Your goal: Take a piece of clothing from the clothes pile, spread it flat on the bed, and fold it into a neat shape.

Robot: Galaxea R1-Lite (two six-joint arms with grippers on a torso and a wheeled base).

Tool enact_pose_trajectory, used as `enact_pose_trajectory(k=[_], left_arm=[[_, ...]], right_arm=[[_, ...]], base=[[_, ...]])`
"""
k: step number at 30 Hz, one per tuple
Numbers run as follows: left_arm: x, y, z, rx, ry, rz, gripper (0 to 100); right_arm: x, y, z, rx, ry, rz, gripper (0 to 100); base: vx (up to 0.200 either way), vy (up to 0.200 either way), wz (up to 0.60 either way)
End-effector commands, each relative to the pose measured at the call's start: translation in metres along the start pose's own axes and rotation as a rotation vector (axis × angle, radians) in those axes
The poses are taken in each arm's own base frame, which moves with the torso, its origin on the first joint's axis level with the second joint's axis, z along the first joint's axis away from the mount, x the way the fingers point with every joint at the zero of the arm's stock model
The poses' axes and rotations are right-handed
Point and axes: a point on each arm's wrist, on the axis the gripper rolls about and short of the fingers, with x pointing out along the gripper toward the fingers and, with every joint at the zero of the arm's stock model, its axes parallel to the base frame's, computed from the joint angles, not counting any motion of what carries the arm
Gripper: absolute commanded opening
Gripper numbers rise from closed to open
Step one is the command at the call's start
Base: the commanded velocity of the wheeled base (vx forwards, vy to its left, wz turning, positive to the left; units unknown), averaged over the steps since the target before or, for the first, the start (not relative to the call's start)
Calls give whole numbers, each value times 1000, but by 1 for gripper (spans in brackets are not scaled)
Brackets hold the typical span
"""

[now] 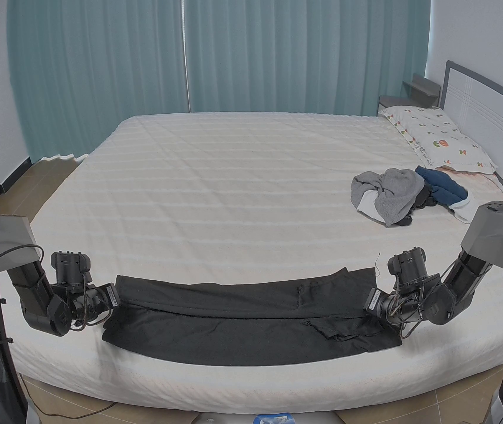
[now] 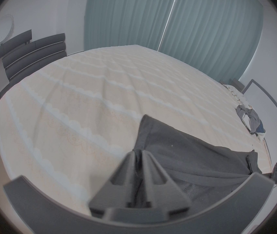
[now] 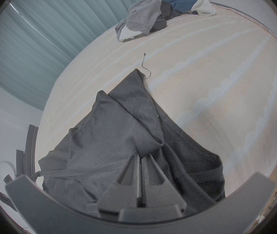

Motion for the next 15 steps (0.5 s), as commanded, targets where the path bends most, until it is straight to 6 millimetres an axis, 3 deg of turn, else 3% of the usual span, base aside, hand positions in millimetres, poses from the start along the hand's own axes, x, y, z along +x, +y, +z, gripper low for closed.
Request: enact_pose_trajectory(k=[1,2,7,12,15], left_arm=[[-1,0,0,3,8,7,100],[-2,0,0,3,7,10,100],[-10,-1,5,5,12,16,100],[-27,-4,25,-24,-18,3,100],[-22,-8,36,-96,-50,-14,100]], right_arm=[[3,-1,-3,-4,11,-8,0],[2,-1,-3,-2,10,-7,100],[-12,4,9,10,-33,23,100],[-28,6,31,50,-98,74,100],[-30,5,41,70,-87,124,100]], base=[[0,0,0],[0,0,0],[0,0,0],[0,0,0],[0,0,0]])
